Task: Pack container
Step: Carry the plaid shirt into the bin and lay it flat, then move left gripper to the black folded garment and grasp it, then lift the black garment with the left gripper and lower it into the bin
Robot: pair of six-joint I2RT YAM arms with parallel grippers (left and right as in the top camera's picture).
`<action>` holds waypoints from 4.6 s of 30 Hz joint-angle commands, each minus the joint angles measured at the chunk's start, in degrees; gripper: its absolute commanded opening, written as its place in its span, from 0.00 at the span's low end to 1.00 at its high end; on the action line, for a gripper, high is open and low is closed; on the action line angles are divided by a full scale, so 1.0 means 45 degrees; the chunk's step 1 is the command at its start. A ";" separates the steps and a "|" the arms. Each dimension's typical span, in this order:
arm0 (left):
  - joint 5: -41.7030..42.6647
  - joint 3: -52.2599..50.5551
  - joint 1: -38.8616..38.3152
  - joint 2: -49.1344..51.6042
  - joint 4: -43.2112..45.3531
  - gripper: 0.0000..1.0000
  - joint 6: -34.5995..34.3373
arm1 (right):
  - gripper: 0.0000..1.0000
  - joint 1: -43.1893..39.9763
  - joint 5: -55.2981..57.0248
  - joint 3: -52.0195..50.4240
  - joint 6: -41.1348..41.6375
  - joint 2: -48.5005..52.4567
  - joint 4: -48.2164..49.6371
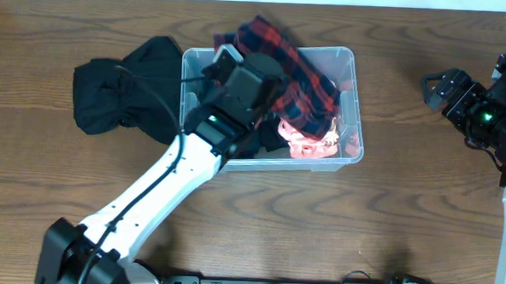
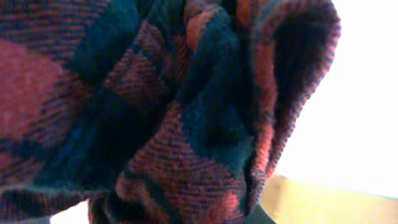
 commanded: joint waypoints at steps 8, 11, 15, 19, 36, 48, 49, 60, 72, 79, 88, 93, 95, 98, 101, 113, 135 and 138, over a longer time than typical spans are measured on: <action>-0.3152 0.0024 -0.0918 -0.0053 -0.4396 0.27 -0.0175 | 0.99 -0.0083 -0.0044 -0.0019 0.0010 0.0058 0.0000; -0.3245 0.0015 -0.0738 -0.0058 -0.5081 0.62 0.1214 | 0.99 -0.0083 -0.0044 -0.0019 0.0010 0.0058 -0.0005; -0.3245 0.0019 -0.0559 -0.0277 -0.5115 0.82 0.4580 | 0.99 -0.0083 -0.0044 -0.0019 0.0010 0.0058 -0.0005; -0.3240 0.0019 -0.0549 -0.0952 -0.4862 0.84 0.6693 | 0.99 -0.0083 -0.0044 -0.0019 0.0010 0.0058 0.0000; -0.0476 -0.0180 0.1656 0.3206 -0.4886 0.06 1.2551 | 0.99 -0.0083 -0.0044 -0.0019 0.0010 0.0058 0.0000; 0.0539 0.1734 0.1724 0.2482 -0.6839 0.25 1.2546 | 0.99 -0.0083 -0.0044 -0.0019 0.0010 0.0058 -0.0005; 0.0534 0.2142 0.1739 0.1972 -0.7096 0.41 1.2556 | 0.99 -0.0083 -0.0044 -0.0019 0.0010 0.0058 -0.0005; 0.0267 0.2968 0.6509 -0.2259 -0.7907 0.94 1.2356 | 0.99 -0.0083 -0.0044 -0.0019 0.0010 0.0058 -0.0005; 0.7062 0.2929 1.5747 0.1452 -0.8582 0.97 1.4158 | 0.99 -0.0083 -0.0044 -0.0019 0.0010 0.0058 -0.0005; 1.0996 0.2929 1.7520 0.4828 -0.7524 0.99 1.5421 | 0.99 -0.0083 -0.0044 -0.0019 0.0010 0.0058 -0.0005; 1.1778 0.2929 1.7019 0.7543 -0.6178 1.00 1.5941 | 0.99 -0.0083 -0.0044 -0.0019 0.0010 0.0058 -0.0005; 1.1502 0.2929 1.6320 0.7825 -0.5561 0.99 1.6033 | 0.99 -0.0083 -0.0044 -0.0019 0.0010 0.0058 -0.0005; 1.1234 0.2929 1.6101 0.7825 -0.5527 0.88 1.6033 | 0.99 -0.0083 -0.0044 -0.0019 0.0010 0.0058 -0.0005; 1.0909 0.2929 1.5849 0.7825 -0.5542 0.51 1.6033 | 0.99 -0.0083 -0.0044 -0.0019 0.0010 0.0058 -0.0005; 1.0962 0.2934 1.5790 0.7800 -0.5702 0.20 1.6028 | 0.99 -0.0083 -0.0044 -0.0019 0.0010 0.0058 -0.0005; 1.1210 0.3453 1.5820 0.3109 -0.8510 0.06 1.6402 | 0.99 -0.0083 -0.0044 -0.0019 0.0010 0.0058 -0.0005; 1.3857 0.3468 0.8699 -0.6237 -0.4813 0.06 1.2473 | 0.99 -0.0083 -0.0044 -0.0019 0.0010 0.0058 -0.0005; 1.2599 0.3468 0.6538 -0.5566 -0.3230 0.06 1.2089 | 0.99 -0.0083 -0.0044 -0.0019 0.0010 0.0058 -0.0005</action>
